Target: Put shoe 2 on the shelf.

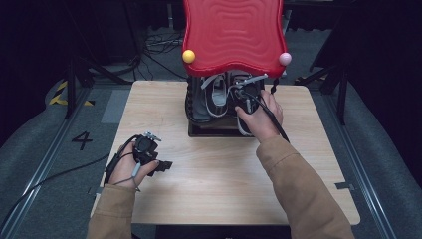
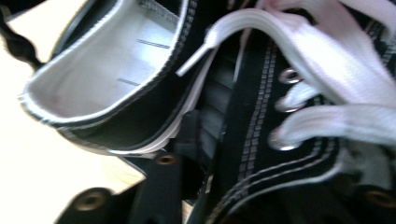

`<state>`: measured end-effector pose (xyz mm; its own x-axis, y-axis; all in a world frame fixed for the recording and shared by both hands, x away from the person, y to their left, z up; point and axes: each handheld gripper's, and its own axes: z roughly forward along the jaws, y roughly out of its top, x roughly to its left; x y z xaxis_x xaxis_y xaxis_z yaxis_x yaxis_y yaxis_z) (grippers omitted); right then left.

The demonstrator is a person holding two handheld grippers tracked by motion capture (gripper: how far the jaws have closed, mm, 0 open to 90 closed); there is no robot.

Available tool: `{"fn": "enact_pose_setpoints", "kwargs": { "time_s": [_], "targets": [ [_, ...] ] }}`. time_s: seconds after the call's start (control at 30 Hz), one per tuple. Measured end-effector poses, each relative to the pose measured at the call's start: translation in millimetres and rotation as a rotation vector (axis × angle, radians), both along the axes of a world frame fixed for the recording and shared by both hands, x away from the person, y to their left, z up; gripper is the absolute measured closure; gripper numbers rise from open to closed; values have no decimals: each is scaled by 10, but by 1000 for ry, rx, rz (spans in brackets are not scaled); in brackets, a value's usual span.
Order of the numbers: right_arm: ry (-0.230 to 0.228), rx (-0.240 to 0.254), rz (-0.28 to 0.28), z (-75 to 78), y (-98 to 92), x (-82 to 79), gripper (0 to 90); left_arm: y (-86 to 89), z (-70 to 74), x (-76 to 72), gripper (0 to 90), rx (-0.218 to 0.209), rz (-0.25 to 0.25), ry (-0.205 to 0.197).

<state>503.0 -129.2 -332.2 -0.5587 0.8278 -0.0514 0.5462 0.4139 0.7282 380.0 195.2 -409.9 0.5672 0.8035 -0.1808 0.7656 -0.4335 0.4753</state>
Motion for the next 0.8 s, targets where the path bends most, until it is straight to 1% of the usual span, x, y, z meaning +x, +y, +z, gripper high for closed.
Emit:
{"fn": "enact_pose_setpoints", "kwargs": {
  "time_s": [0.07,0.13,0.17,0.23,0.3,0.4,0.47,0.57,0.73,0.8],
  "targets": [
    [7,32,20,3,-48,-35,685,-8,2,7,310,-3,0,2],
    [23,78,31,8,-108,-80,659,-17,6,19,309,-2,-1,1],
    [26,86,35,18,-137,-105,655,-22,7,26,309,-1,-3,2],
    [15,97,46,54,-202,-174,642,-51,9,42,309,1,-7,1],
    [16,126,63,96,-249,-249,631,-78,9,53,308,0,-15,2],
    [2,134,86,165,-301,-374,620,-114,6,64,306,7,-25,4],
    [0,128,108,208,-350,-462,631,-126,4,71,306,10,-31,3],
    [5,134,124,254,-432,-559,651,-132,4,75,305,11,-34,5],
    [40,162,165,328,-591,-730,725,-128,2,72,305,14,-34,4],
    [74,171,180,341,-640,-793,789,-128,1,64,305,11,-29,6]
  ]
}}
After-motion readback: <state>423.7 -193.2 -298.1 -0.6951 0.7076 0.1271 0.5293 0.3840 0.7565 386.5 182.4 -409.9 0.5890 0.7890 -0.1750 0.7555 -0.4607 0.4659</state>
